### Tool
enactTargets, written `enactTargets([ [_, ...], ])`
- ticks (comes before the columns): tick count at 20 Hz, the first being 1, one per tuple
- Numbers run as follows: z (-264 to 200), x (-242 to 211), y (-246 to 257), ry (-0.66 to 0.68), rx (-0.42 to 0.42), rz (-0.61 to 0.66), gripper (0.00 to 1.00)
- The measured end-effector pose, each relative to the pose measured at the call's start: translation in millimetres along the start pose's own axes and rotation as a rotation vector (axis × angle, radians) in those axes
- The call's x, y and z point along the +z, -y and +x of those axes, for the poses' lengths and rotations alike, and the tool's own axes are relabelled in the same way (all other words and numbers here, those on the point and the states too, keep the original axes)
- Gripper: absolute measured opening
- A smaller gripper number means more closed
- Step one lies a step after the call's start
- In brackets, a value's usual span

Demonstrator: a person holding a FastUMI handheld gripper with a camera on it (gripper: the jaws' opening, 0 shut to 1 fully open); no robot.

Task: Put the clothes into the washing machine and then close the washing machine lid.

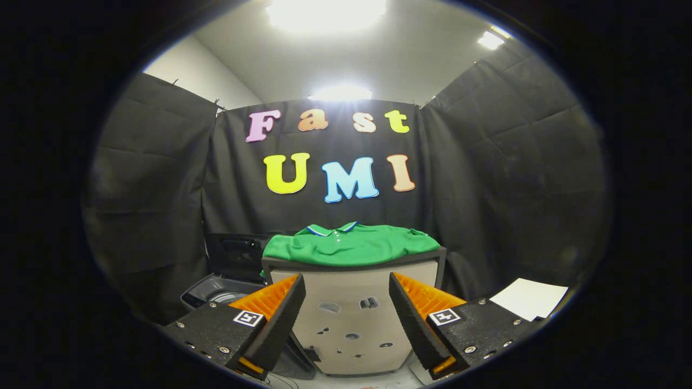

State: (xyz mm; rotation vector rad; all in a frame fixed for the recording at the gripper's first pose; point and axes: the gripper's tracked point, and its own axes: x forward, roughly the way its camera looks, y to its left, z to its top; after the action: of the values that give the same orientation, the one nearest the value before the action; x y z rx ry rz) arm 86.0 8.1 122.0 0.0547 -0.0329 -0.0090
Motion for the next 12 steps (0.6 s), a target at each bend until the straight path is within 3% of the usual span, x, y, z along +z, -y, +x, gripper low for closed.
enactTargets([
  [6,75,37,-10,-0.024,0.0,-0.021,0.95],
  [12,150,62,-28,-0.067,0.052,0.022,0.95],
])
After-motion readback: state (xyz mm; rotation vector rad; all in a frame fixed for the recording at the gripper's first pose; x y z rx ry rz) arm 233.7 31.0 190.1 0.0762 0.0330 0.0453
